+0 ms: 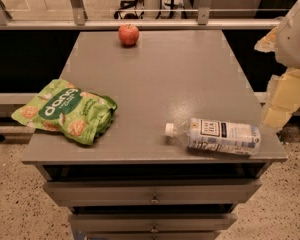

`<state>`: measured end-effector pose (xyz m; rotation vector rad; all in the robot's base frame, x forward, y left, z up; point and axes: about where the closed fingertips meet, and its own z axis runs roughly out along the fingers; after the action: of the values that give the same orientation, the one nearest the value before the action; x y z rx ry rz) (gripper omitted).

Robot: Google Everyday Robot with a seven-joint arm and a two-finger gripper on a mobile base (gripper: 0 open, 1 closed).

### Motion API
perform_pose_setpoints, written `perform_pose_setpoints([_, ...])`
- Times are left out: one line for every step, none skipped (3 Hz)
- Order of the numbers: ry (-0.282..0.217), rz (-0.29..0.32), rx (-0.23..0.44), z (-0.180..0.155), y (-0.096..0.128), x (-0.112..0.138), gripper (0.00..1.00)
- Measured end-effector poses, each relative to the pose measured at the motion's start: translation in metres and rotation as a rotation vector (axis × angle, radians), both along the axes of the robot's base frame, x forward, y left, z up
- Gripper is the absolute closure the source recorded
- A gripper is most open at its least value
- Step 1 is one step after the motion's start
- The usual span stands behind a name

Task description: Move green rice chip bag near apple

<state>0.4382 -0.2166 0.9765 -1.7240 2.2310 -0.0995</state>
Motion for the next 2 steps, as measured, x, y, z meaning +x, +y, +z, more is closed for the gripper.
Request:
perform_pose_setpoints([-0.001, 0.002, 0.006, 0.0, 0.003, 0.001, 0.0])
perform_pose_setpoints([-0.005, 0.024, 0.069, -0.005, 0.029, 0.013, 0.0])
